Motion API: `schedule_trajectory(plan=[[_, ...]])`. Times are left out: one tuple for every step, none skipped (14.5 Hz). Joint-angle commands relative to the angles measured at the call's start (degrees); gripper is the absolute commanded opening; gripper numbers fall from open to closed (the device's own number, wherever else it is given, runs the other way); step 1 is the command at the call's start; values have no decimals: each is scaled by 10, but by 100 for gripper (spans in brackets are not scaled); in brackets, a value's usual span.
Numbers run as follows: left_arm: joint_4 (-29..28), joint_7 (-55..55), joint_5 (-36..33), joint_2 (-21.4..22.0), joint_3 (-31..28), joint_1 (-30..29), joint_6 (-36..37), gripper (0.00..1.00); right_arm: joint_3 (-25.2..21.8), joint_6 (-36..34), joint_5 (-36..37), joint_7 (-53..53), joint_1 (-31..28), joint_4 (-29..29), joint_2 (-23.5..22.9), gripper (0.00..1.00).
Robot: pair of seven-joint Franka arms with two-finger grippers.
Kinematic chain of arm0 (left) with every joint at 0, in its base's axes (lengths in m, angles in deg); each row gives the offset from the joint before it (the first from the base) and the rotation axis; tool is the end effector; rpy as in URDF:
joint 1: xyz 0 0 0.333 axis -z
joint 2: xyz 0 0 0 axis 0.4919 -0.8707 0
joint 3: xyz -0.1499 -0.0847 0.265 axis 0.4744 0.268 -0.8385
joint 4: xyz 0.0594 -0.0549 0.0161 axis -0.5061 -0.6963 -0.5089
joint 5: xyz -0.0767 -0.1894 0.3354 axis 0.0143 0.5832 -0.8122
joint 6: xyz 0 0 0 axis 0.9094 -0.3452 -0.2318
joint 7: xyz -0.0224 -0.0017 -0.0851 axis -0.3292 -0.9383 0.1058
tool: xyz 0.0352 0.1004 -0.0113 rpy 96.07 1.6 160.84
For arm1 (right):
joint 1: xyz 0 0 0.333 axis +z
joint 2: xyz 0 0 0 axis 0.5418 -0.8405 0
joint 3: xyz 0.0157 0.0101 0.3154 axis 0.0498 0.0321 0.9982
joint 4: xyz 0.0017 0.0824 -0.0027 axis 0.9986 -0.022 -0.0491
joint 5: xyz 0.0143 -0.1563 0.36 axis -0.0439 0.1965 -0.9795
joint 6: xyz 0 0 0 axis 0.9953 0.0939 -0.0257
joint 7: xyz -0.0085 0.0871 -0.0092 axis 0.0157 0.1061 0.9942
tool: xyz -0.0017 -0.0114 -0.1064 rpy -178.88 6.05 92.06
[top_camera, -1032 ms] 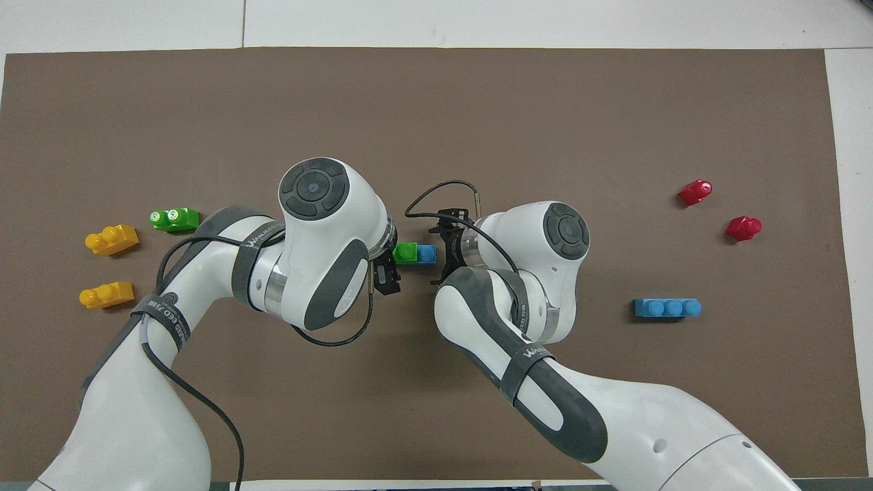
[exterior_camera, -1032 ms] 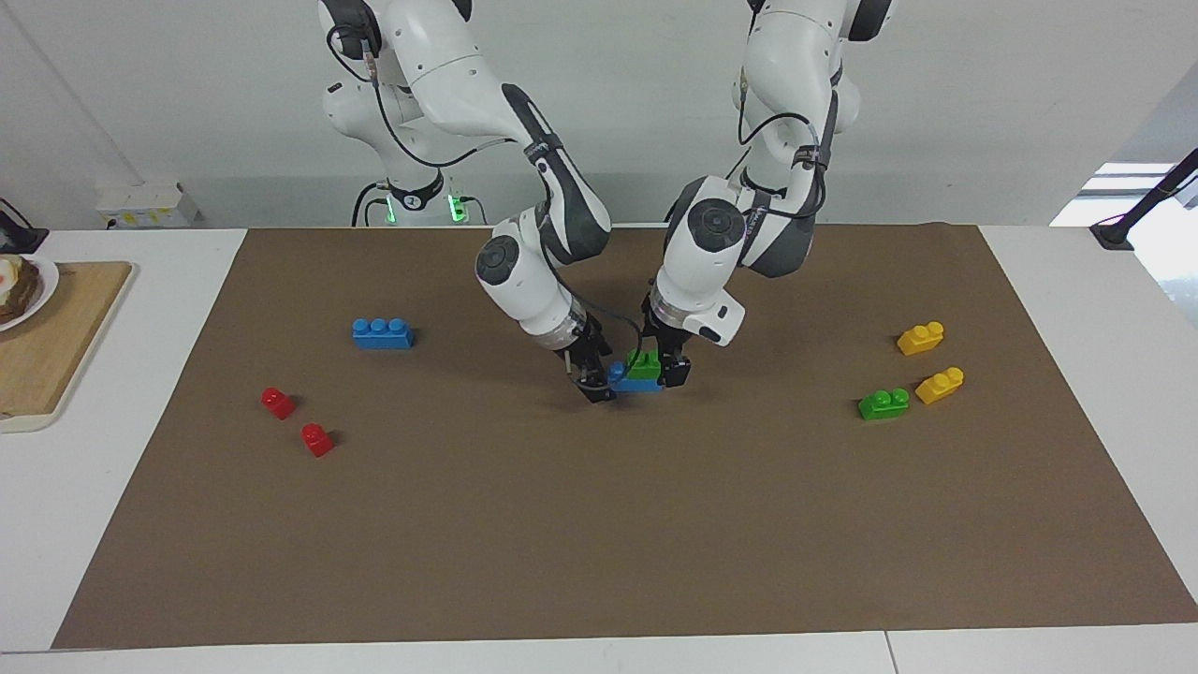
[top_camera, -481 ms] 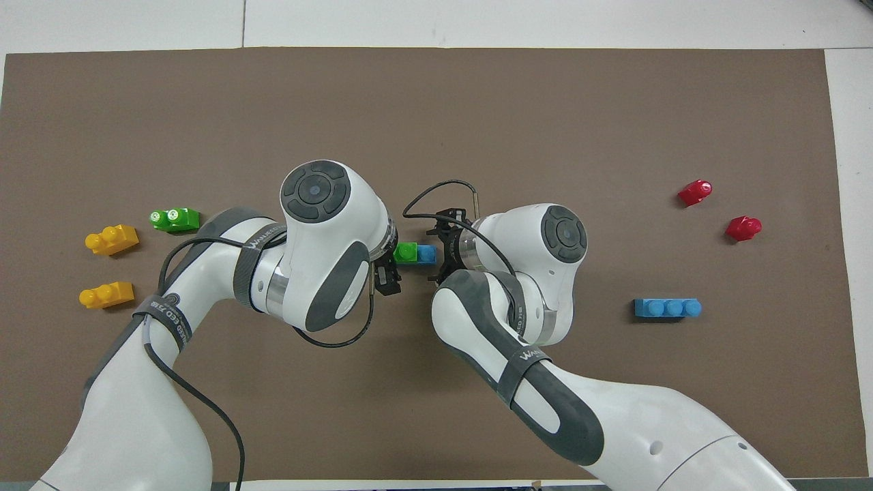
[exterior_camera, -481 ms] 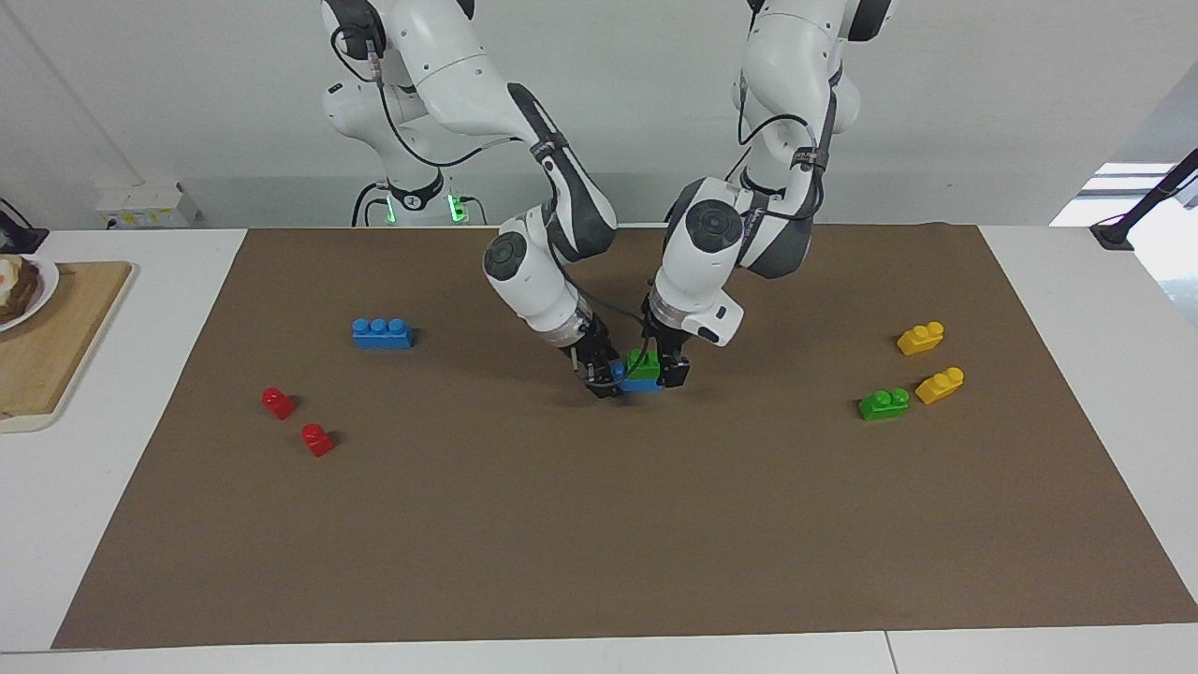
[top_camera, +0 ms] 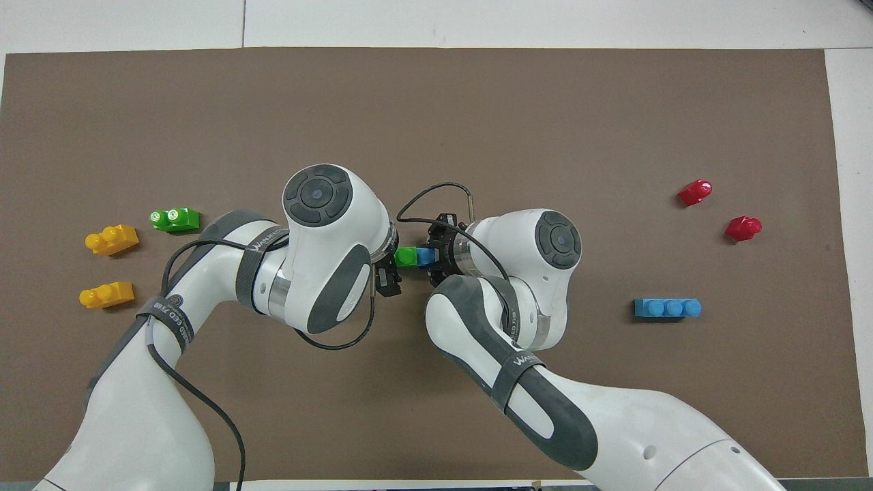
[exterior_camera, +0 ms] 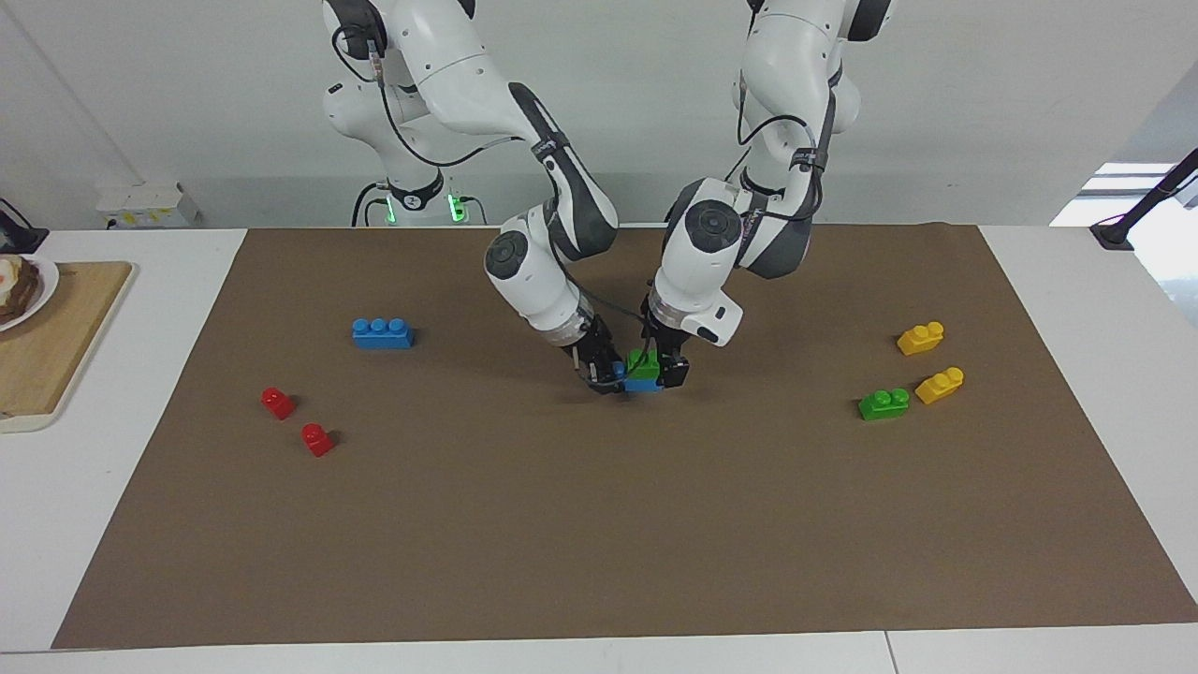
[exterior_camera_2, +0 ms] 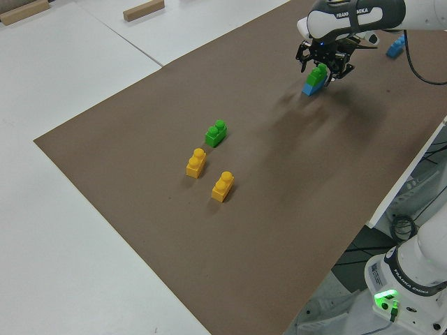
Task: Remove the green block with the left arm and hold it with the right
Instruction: 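Pull the green brick with the left gripper while the right gripper pulls blue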
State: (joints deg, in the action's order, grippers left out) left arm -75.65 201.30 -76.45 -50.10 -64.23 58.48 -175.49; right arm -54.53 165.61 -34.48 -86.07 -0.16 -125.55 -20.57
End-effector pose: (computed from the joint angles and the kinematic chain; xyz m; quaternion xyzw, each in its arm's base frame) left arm 0.5148 -0.3479 0.3512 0.6599 0.7483 -0.0663 0.0114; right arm 0.5315 0.3443 0.2774 -0.6926 0.6802 0.1495 0.1877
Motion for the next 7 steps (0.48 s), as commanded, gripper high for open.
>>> schedule_trajectory(plan=[[-10, 13, -12, 3, -5, 14, -15, 100, 0, 17, -16, -1, -2, -2, -4, 0], [-11, 12, -12, 2, -5, 15, -17, 100, 0, 17, -17, -5, -3, -2, -4, 0], [-11, 13, -12, 2, -5, 15, -18, 100, 0, 18, -26, -4, -2, -3, -4, 0], [-11, 13, -12, 2, -5, 15, -18, 100, 0, 19, -30, -2, -2, -3, -4, 0], [-11, 13, -13, 2, -5, 16, -18, 100, 0, 24, -31, -3, -2, -4, -4, 0], [-11, 13, -18, 2, -5, 17, -18, 97, 0, 29, -31, -3, -2, -5, -4, 0], [-11, 13, -23, 2, -5, 19, -19, 86, 0, 33, -31, -2, -2, -9, -4, 0]])
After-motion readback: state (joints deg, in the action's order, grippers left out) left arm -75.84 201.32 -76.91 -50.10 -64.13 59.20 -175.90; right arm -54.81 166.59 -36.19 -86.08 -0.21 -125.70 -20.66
